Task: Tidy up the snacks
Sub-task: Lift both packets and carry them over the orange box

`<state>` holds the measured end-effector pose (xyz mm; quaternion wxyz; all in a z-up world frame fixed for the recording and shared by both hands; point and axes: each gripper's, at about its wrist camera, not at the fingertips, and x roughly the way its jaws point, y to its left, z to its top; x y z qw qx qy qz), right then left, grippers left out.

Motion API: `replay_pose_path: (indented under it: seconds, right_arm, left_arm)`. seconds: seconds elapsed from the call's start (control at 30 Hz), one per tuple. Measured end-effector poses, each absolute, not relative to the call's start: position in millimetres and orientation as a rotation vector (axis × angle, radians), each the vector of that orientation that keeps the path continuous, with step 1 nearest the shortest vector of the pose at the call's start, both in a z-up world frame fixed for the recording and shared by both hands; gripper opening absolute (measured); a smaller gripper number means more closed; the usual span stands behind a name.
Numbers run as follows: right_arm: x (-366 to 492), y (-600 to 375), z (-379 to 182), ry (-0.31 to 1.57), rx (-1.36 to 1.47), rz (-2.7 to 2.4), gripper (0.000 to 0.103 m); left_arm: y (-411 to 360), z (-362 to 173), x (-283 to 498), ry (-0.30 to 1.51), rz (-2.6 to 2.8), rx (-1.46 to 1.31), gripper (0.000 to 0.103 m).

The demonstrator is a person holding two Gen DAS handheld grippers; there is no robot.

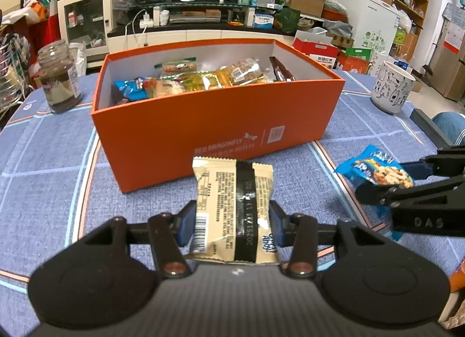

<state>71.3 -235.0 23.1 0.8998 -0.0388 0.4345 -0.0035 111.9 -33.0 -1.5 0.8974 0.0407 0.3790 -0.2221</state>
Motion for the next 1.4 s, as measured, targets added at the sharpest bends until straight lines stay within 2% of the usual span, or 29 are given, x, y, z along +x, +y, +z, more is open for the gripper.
replay_pose_path:
  seconds: [0.53,1.4]
  right_arm:
    - [59.4,-242.4,45.6,0.856,-0.032,-0.025,0.035]
    - [56.4,-251.0,51.3,0.834,-0.011,-0.017,0.035]
  left_arm:
    - [-26.9,4.7,102.5,0.768,-0.458,0.1,0.046]
    - [-14.8,17.9,97.5,0.724,-0.445,0.091,0.046]
